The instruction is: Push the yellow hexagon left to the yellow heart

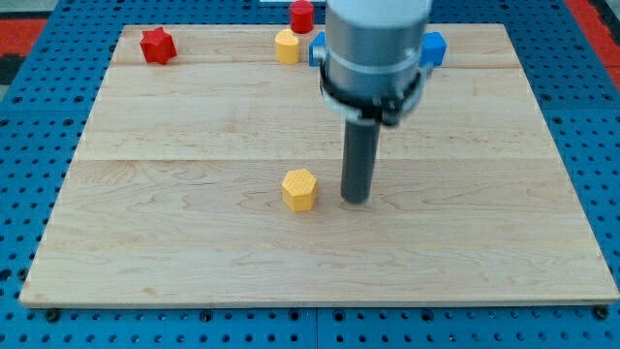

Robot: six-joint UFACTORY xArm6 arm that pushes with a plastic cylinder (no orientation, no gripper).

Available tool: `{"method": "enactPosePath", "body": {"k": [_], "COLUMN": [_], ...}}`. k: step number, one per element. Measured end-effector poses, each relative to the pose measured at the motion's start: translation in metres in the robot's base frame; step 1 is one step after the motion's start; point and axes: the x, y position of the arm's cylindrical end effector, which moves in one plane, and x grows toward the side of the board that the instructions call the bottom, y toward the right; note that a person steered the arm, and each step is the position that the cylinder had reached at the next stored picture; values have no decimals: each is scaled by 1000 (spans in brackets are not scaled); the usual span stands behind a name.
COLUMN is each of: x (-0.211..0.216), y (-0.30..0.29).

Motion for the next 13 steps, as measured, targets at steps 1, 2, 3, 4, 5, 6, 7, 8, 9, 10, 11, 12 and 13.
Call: {"method": "enactPosePath", "body": {"k": [1,2,3,4,5,6,7,8,9,10,11,12,13], "x": [30,-1,-38,-101,-120,-80,-56,-83,-140,-196,-249,-257,-224], "y": [-13,-49,-81,-146,-150,-148,-108,-80,-99,-137,-171,-171,-173]}}
